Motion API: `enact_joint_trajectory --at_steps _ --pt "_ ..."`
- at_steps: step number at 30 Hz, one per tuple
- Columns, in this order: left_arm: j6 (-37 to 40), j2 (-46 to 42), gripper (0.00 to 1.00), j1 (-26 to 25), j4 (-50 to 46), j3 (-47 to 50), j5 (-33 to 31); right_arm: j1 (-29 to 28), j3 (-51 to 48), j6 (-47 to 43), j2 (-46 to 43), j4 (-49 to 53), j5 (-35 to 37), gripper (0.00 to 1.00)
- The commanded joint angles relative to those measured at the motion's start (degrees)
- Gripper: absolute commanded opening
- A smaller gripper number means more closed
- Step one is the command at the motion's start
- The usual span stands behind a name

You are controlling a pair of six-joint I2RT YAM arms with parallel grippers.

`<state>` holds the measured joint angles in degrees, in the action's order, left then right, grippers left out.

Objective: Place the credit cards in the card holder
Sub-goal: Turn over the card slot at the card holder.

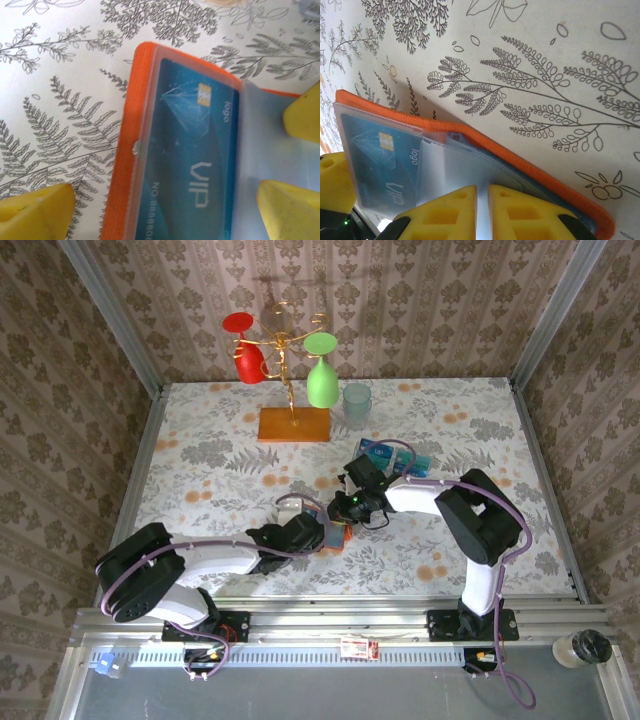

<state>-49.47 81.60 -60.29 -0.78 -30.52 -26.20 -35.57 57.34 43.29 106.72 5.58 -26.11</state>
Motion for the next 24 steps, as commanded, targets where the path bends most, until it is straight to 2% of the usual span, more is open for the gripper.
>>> enact_joint_trajectory --at_steps 1,7,12,16,24 --pt "0.30 -0.64 0.93 0.61 -0.25 1.40 -0.44 -0.55 0.93 -0.31 1.48 2.32 1.05 0.15" --pt "0.08 0.21 0.89 0.90 1.08 2.57 -0.08 -0.47 1.29 -0.87 0.17 3.11 1.06 0.17" --pt "-0.30 0.73 0.88 0.97 2.08 3.10 0.18 -0.05 0.68 -1.67 -4.63 4.08 2.72 0.35" --pt "-0.43 0.84 0.88 0.96 2.49 3.36 0.09 0.24 -0.65 -1.55 -7.82 5.64 5.09 0.44" --pt "-0.65 0.46 0.87 0.97 2.81 3.76 0.09 0.24 -4.30 1.24 -6.97 1.67 4.10 0.47"
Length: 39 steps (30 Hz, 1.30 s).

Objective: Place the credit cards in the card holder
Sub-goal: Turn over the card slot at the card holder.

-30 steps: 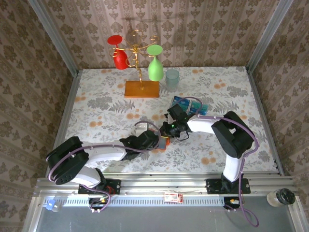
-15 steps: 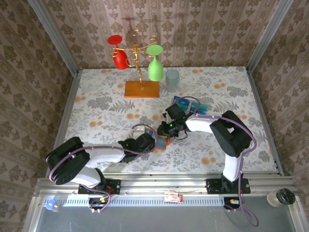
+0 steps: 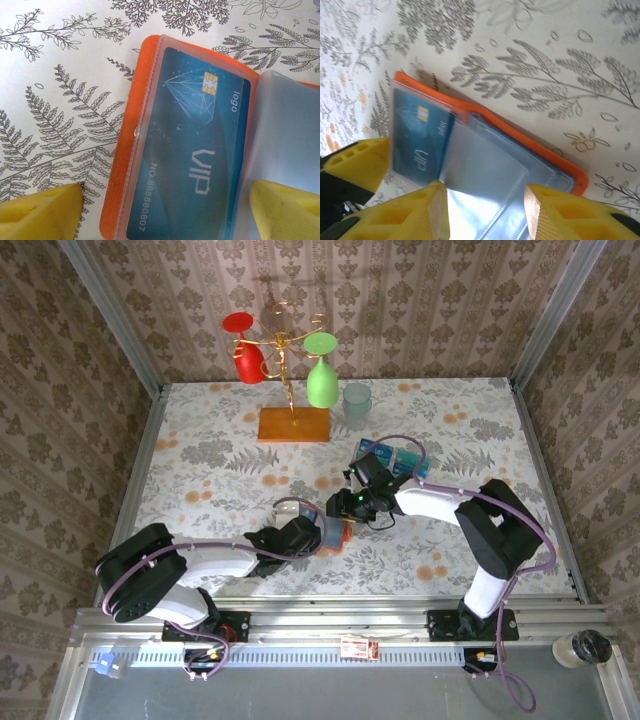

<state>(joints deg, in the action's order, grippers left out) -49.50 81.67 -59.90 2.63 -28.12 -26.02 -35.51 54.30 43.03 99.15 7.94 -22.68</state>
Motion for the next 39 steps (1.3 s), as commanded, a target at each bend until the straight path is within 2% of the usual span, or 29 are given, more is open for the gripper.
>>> enact_joint_trajectory --at_steps 1,14,27,32,39 --pt "-0.60 0.33 0.87 0.57 -0.58 1.40 -0.15 0.06 -1.31 1.69 1.00 -1.12 0.38 0.47" --pt "-0.61 0.14 0.87 0.57 -0.51 1.15 -0.26 -0.08 -0.35 2.75 4.89 -3.27 -2.06 0.45" --pt "-0.56 -0.12 0.87 0.57 -0.43 0.94 -0.17 -0.25 3.59 -1.01 4.15 2.44 -0.95 0.34" --pt "-0.43 -0.16 0.87 0.57 -0.36 0.76 -0.19 -0.83 5.34 -3.16 2.93 5.97 1.30 0.33" --pt "-0.35 -0.26 0.87 0.57 -0.18 0.68 0.01 -1.14 5.14 -1.97 2.88 4.06 -0.58 0.35"
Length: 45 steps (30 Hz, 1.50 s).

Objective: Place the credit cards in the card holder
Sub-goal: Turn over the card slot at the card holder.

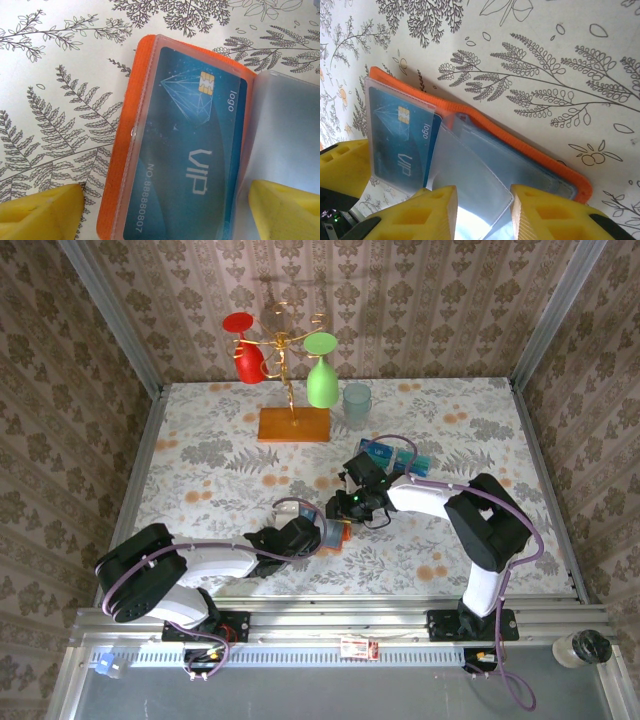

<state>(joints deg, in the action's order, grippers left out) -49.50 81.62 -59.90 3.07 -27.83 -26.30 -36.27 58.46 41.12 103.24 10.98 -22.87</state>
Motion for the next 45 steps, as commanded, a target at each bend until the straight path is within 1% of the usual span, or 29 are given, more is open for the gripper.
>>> enact_joint_trajectory --at_steps 1,5,8,12,19,22,25,30,37,45 --pt "-0.34 -0.56 0.87 0.57 -0.75 0.28 0.29 -0.38 0.77 0.45 -1.20 0.46 -0.99 0.36" --pt "0.32 -3.10 0.90 0.57 -2.23 -0.54 0.12 -0.38 -0.15 2.51 -1.59 -2.30 -2.86 0.40" --pt "0.96 -6.67 0.92 0.73 -3.56 -0.99 -0.44 -0.33 -0.50 4.15 -2.07 -4.02 -4.08 0.42" --pt "1.15 -12.42 0.93 1.54 -5.69 -0.39 -1.15 -0.63 -0.34 6.43 -1.96 -6.33 -5.72 0.43" --pt "1.36 -25.31 0.93 4.74 -10.16 2.90 -2.35 -2.80 3.14 8.58 -0.29 -6.68 -5.53 0.48" --pt "1.84 -30.11 0.93 6.79 -12.27 4.16 -2.00 -4.08 5.61 9.15 1.67 -6.39 -4.94 0.54" --pt "2.37 -33.73 0.93 8.66 -13.97 5.18 -1.27 -5.02 7.87 10.06 4.29 -6.52 -4.46 0.55" --pt "2.91 -37.13 0.93 10.40 -16.44 6.09 -0.16 -6.52 10.64 11.97 7.79 -7.98 -3.79 0.56" --pt "3.17 -39.71 0.93 12.08 -17.39 7.25 0.88 -7.55 13.08 13.20 11.82 -8.70 -3.11 0.56" --pt "3.20 -39.75 0.93 12.81 -16.88 8.23 1.77 -7.37 12.47 12.59 11.07 -8.25 -3.14 0.56"
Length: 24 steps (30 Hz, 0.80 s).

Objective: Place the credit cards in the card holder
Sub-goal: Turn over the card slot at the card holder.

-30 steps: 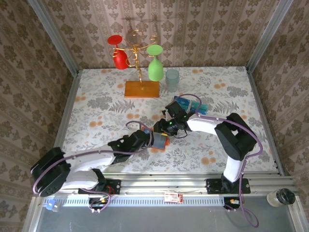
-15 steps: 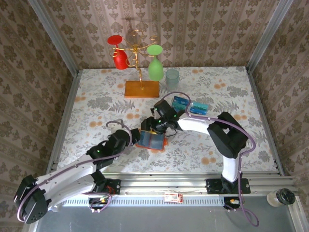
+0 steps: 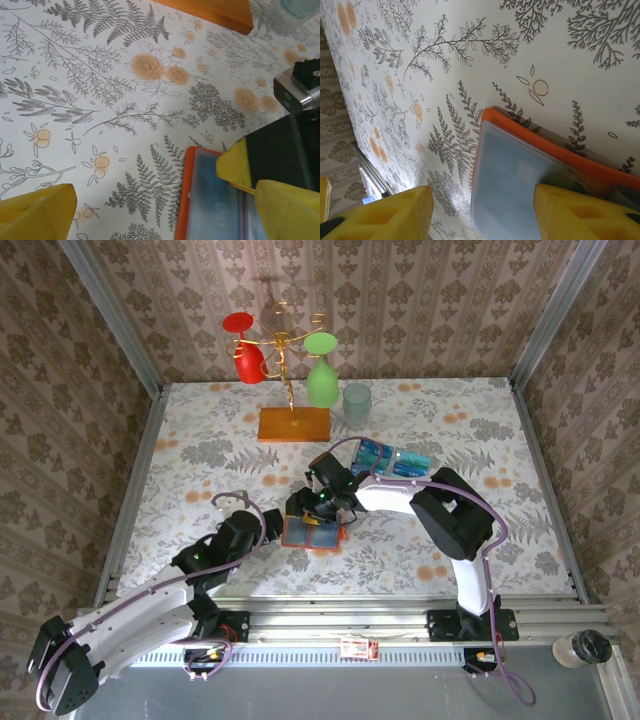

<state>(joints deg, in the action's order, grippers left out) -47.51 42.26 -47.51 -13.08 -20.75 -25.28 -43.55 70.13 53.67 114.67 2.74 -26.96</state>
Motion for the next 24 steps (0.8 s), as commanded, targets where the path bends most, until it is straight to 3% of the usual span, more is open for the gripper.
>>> enact_joint_trajectory --at_steps 1,20,24 --pt "1.19 -0.19 0.93 0.56 -0.51 1.39 0.91 -0.09 0.73 -0.14 -0.65 0.11 0.92 0.56" --pt "2.54 11.94 0.93 0.69 7.10 -1.08 4.86 3.88 -5.53 -0.92 -9.08 -0.54 0.86 0.54" --pt "3.59 14.76 0.94 0.67 7.53 -2.70 5.14 5.09 -7.64 -3.64 -13.50 3.24 3.46 0.54"
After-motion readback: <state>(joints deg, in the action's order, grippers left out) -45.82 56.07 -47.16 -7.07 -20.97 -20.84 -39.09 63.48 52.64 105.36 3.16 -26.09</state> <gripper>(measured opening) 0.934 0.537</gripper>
